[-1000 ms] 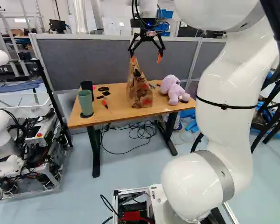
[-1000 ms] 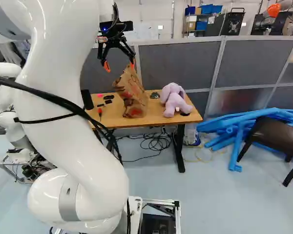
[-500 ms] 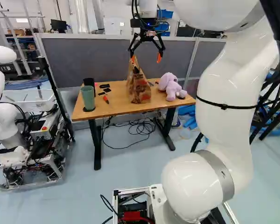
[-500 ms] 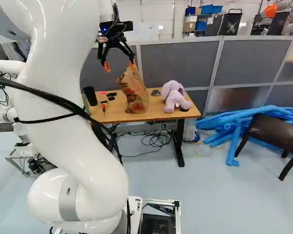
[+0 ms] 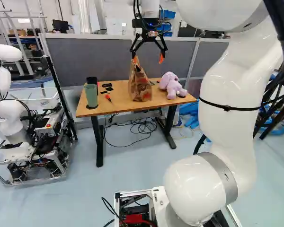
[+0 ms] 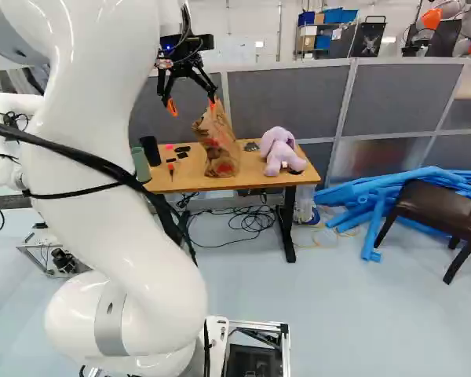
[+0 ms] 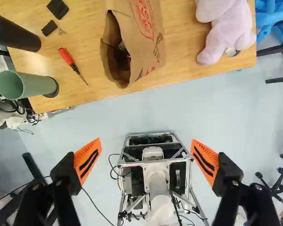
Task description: Pick up the bag on the ground and place it on the table
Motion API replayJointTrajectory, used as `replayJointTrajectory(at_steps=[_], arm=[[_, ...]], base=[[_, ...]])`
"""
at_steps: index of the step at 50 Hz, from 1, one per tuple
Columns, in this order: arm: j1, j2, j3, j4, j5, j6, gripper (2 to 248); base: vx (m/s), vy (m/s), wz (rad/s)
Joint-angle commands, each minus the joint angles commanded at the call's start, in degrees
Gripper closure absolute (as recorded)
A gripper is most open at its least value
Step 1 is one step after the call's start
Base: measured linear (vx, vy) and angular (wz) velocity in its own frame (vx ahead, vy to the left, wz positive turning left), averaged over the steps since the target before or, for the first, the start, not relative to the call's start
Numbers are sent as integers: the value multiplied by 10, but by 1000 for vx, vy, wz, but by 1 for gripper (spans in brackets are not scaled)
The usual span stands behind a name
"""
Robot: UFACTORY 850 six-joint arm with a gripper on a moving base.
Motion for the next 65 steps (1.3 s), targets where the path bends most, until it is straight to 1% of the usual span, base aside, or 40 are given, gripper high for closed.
replayJointTrajectory(at_steps=[37, 51, 65], arm=[[0, 1, 4, 0, 5, -1, 3], [-2, 5, 16, 1, 23, -3, 3], [-4, 13, 38, 2, 53, -6, 3]], base=[[-1, 0, 0], [0, 0, 0], [0, 0, 0]])
